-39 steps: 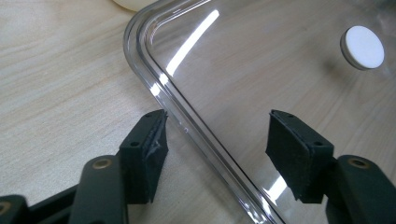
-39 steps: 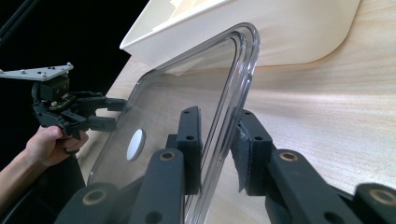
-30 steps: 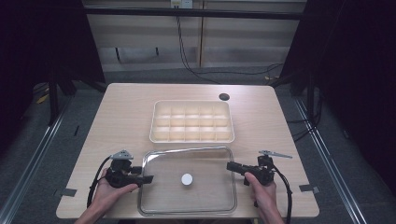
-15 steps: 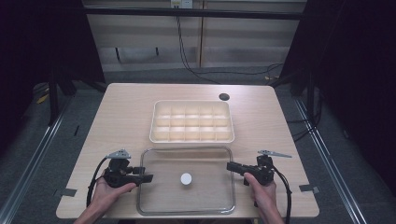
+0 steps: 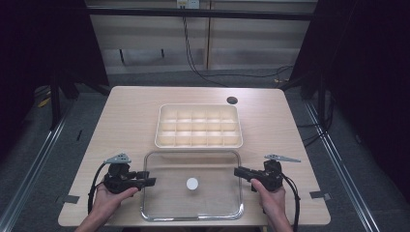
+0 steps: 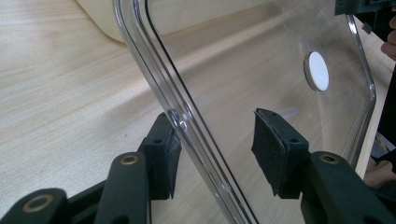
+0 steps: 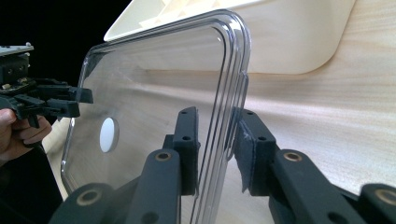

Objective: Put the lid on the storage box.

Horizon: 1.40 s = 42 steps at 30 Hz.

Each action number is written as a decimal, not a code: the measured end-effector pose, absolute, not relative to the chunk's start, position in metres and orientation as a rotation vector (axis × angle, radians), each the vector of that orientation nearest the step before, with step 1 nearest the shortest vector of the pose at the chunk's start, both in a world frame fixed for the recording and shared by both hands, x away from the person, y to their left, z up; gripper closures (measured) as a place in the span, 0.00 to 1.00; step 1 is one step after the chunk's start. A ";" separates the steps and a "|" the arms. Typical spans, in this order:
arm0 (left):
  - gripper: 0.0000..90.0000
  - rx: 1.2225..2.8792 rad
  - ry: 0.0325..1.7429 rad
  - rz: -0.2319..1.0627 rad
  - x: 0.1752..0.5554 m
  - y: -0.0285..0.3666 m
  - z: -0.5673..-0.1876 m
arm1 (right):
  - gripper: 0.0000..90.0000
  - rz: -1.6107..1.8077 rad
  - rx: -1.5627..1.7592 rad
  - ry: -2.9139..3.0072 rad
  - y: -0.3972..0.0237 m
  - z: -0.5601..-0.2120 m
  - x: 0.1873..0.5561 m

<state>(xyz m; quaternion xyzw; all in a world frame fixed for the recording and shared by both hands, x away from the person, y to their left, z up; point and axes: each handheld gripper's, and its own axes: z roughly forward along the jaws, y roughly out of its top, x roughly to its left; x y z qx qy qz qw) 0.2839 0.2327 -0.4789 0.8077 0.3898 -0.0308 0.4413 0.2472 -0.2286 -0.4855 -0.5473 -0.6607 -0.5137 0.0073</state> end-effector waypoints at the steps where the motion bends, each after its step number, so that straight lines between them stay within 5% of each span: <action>1: 0.59 2.004 0.961 -0.074 0.284 0.233 -0.478 | 0.79 -1.611 -1.709 -2.070 -0.228 -0.485 0.248; 42: 0.79 1.887 0.909 0.064 0.285 0.236 -0.431 | 0.83 -1.819 -1.702 -2.103 -0.231 -0.440 0.248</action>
